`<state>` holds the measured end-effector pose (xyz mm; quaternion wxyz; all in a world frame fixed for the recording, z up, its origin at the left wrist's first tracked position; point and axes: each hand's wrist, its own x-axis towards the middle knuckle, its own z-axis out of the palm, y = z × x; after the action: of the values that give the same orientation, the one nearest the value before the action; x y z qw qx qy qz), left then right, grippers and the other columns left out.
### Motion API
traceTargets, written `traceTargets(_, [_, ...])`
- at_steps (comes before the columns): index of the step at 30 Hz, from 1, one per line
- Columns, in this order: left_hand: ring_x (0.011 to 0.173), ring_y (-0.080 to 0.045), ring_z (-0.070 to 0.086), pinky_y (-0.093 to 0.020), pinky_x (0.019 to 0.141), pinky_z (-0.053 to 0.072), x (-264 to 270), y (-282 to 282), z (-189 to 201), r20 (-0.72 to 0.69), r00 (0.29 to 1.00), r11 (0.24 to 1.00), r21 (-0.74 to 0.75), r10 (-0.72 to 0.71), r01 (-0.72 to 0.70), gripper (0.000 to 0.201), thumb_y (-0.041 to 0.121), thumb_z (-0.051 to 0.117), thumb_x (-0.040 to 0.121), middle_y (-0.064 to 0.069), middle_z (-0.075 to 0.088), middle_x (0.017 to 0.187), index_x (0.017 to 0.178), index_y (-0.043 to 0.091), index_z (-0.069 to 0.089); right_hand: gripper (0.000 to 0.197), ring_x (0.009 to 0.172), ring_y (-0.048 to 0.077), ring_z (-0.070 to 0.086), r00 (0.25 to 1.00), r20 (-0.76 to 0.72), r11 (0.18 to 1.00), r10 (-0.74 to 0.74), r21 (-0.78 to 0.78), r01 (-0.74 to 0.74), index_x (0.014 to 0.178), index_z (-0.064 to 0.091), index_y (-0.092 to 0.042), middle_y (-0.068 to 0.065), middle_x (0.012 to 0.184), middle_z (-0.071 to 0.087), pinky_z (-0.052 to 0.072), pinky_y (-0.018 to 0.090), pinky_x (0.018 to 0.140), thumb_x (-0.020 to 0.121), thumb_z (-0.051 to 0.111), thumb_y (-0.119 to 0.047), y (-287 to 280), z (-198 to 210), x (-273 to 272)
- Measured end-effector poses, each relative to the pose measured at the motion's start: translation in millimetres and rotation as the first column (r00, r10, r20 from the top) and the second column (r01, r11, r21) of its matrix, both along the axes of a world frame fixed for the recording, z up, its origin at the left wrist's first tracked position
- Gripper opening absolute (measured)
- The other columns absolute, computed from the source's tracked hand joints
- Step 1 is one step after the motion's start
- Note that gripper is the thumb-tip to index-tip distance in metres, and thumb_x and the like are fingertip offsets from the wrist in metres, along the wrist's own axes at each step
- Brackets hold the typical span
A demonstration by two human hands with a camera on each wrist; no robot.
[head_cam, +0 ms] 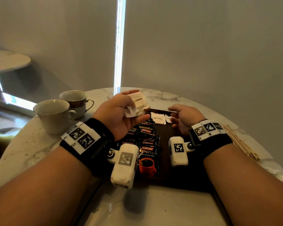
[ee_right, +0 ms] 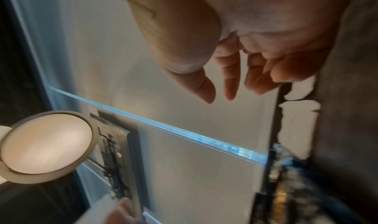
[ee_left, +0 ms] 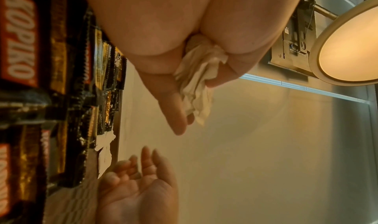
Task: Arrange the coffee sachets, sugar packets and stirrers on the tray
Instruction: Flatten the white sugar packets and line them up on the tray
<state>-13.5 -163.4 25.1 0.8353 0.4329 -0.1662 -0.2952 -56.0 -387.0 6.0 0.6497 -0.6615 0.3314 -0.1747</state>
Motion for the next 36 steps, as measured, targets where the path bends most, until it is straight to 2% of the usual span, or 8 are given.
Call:
traceTargets(3, [0.079, -0.027, 0.075, -0.045, 0.074, 0.062, -1, 0, -1, 0.039, 0.999, 1.0, 0.016, -0.016, 0.016, 0.043, -0.009, 0.047, 0.09, -0.019, 0.065, 0.119, 0.126, 0.01, 0.06, 0.018, 0.058, 0.013, 0.046, 0.98, 0.157, 0.992, 0.121, 0.004, -0.123, 0.091, 0.063, -0.012, 0.001, 0.076, 0.05, 0.031, 0.026, 0.049, 0.095, 0.062, -0.029, 12, 23, -11])
traceTargets(10, [0.061, -0.017, 0.063, -0.026, 0.05, 0.051, -2, 0, -1, 0.061, 0.997, 0.997, 0.063, 0.051, -0.055, 0.024, 0.0, 0.061, 0.093, -0.014, 0.067, 0.1, 0.115, 0.008, 0.063, 0.034, 0.059, 0.012, 0.05, 0.848, 0.182, 0.865, 0.498, -0.165, -0.473, 0.093, 0.064, -0.01, 0.001, 0.075, 0.063, 0.035, 0.022, 0.045, 0.072, 0.082, -0.03, 54, 50, -30])
traceTargets(15, [0.056, -0.015, 0.061, -0.024, 0.048, 0.05, -2, 0, -1, 0.089, 0.995, 0.995, 0.086, 0.036, -0.044, 0.015, 0.002, 0.061, 0.094, -0.013, 0.069, 0.095, 0.106, 0.011, 0.064, 0.006, 0.059, 0.015, 0.051, 0.861, 0.21, 0.884, 0.464, -0.173, -0.434, 0.089, 0.062, -0.007, 0.004, 0.075, 0.068, 0.034, 0.023, 0.046, 0.088, 0.068, -0.009, 62, 49, -30])
traceTargets(22, [0.057, -0.02, 0.061, -0.028, 0.053, 0.054, -2, -2, -2, 0.099, 0.995, 0.998, 0.067, -0.012, 0.006, 0.028, -0.009, 0.051, 0.092, -0.02, 0.065, 0.106, 0.11, 0.008, 0.063, 0.006, 0.062, 0.019, 0.064, 0.873, 0.28, 0.916, 0.4, -0.089, -0.391, 0.088, 0.059, -0.008, 0.007, 0.077, 0.073, 0.046, 0.024, 0.049, 0.094, 0.059, -0.007, 62, 53, -30])
traceTargets(29, [0.084, -0.03, 0.068, -0.033, 0.058, 0.058, -1, -1, -2, 0.063, 0.998, 0.996, 0.087, -0.009, 0.004, 0.039, -0.01, 0.04, 0.09, -0.023, 0.058, 0.123, 0.109, 0.012, 0.066, 0.008, 0.078, 0.027, 0.075, 0.851, 0.443, 0.935, 0.283, 0.072, -0.348, 0.097, 0.056, -0.005, 0.013, 0.086, 0.071, 0.059, 0.036, 0.06, 0.097, 0.05, -0.001, 61, 51, -25])
traceTargets(32, [0.076, -0.022, 0.062, -0.025, 0.051, 0.051, -2, -1, -2, 0.027, 0.999, 0.996, 0.087, -0.036, 0.034, 0.025, 0.007, 0.057, 0.09, -0.022, 0.057, 0.12, 0.113, 0.009, 0.066, 0.012, 0.078, 0.025, 0.074, 0.836, 0.439, 0.928, 0.329, 0.016, -0.373, 0.103, 0.064, -0.003, 0.015, 0.09, 0.071, 0.06, 0.036, 0.061, 0.096, 0.054, -0.001, 63, 50, -27])
traceTargets(35, [0.067, -0.015, 0.06, -0.021, 0.049, 0.049, 2, 0, -6, 0.069, 0.99, 0.988, 0.103, -0.123, 0.116, 0.056, 0.03, 0.079, 0.074, -0.014, 0.065, 0.102, 0.123, 0.008, 0.061, 0.014, 0.083, 0.03, 0.073, 0.813, 0.434, 0.904, 0.387, -0.006, -0.427, 0.104, 0.068, -0.002, 0.016, 0.092, 0.072, 0.063, 0.043, 0.073, 0.093, 0.06, 0.001, 67, 46, -26])
traceTargets(36, [0.065, -0.015, 0.06, -0.021, 0.048, 0.049, 3, 0, -6, 0.103, 0.987, 0.987, 0.113, -0.125, 0.114, 0.054, 0.031, 0.081, 0.074, -0.012, 0.066, 0.097, 0.118, 0.009, 0.062, 0.014, 0.083, 0.03, 0.073, 0.812, 0.433, 0.903, 0.392, -0.01, -0.43, 0.103, 0.068, -0.003, 0.016, 0.091, 0.073, 0.062, 0.044, 0.073, 0.091, 0.062, 0.002, 69, 45, -26])
